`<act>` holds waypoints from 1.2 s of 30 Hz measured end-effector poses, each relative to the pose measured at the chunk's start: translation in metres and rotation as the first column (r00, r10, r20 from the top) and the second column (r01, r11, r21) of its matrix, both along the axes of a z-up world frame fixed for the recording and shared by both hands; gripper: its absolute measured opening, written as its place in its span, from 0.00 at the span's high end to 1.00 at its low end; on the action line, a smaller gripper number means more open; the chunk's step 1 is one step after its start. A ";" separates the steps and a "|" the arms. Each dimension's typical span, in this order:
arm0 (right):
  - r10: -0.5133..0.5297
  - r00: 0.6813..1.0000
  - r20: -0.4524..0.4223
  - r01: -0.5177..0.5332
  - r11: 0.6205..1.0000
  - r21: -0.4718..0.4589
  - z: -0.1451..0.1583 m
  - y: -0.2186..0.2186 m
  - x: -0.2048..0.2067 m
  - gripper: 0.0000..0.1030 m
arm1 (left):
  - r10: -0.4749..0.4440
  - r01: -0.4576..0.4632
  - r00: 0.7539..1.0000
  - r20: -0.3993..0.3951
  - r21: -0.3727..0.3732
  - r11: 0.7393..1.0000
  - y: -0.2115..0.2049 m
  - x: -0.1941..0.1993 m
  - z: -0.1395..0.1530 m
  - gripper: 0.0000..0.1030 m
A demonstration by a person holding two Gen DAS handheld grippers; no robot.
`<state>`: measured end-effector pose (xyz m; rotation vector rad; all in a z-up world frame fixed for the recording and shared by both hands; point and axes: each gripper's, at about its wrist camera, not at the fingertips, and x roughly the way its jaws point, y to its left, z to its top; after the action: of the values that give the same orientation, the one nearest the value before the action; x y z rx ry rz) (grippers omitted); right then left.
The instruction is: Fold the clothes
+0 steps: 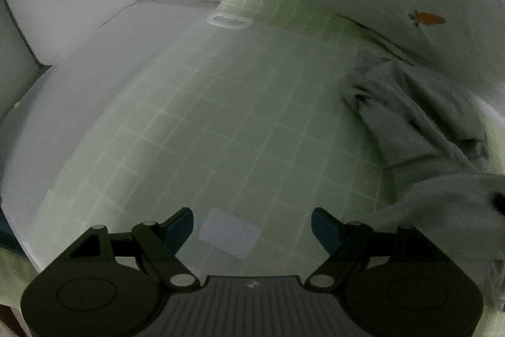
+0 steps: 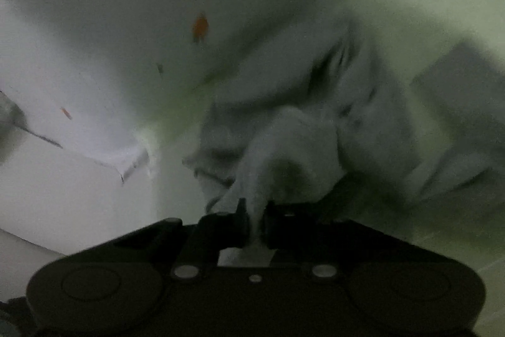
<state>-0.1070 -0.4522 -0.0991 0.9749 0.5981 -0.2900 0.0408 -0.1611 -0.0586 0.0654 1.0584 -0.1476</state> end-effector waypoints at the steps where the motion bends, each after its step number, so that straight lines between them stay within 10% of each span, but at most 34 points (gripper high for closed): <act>1: -0.019 1.000 0.014 0.020 0.999 -0.027 0.007 -0.005 -0.015 0.91 | 0.000 0.000 1.000 0.001 0.001 1.000 -0.001 -0.001 0.000 0.20; 5: -0.084 0.996 -0.013 0.082 0.988 -0.127 0.016 -0.033 -0.075 0.89 | -0.031 0.031 0.999 -0.010 0.009 0.999 -0.017 -0.007 -0.005 0.20; 9: -0.166 0.926 -0.340 0.044 0.940 -0.338 -0.010 -0.041 -0.105 0.81 | -0.098 0.097 0.995 -0.031 -0.006 0.995 -0.046 -0.016 -0.010 0.20; 18: -0.224 0.954 -0.197 0.207 0.973 -0.105 -0.022 -0.078 -0.133 0.32 | -0.234 0.227 0.972 -0.037 -0.141 0.964 -0.118 -0.024 -0.010 0.17; 23: -0.155 0.966 -0.205 0.167 0.985 0.043 -0.051 -0.105 -0.103 0.29 | -0.213 0.184 0.971 -0.110 -0.227 0.956 -0.157 -0.006 -0.029 0.17; 25: -0.122 0.970 -0.212 0.138 0.988 0.066 -0.061 -0.111 -0.088 0.34 | -0.198 0.158 0.970 -0.140 -0.255 0.954 -0.165 0.001 -0.038 0.17; 27: -0.084 0.974 -0.211 0.092 0.995 0.028 -0.065 -0.117 -0.075 0.60 | -0.183 0.130 0.968 -0.171 -0.279 0.951 -0.173 0.008 -0.048 0.21; 29: -0.086 0.971 -0.223 0.083 0.996 -0.021 -0.060 -0.126 -0.065 0.77 | -0.162 0.105 0.968 -0.193 -0.276 0.955 -0.181 0.011 -0.054 0.46; 32: -0.116 0.968 -0.221 0.096 0.990 -0.101 -0.047 -0.140 -0.056 0.87 | -0.169 0.121 0.970 -0.176 -0.255 0.959 -0.190 0.012 -0.051 0.78; 36: -0.157 0.964 -0.215 0.112 0.972 -0.206 -0.031 -0.158 -0.043 0.94 | -0.166 0.135 0.980 -0.110 -0.246 0.960 -0.193 0.017 -0.033 0.84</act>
<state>-0.1502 -0.6101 -0.1297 0.8012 0.7015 -0.5784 0.0575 -0.3541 -0.0919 -0.0815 1.1591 -0.4214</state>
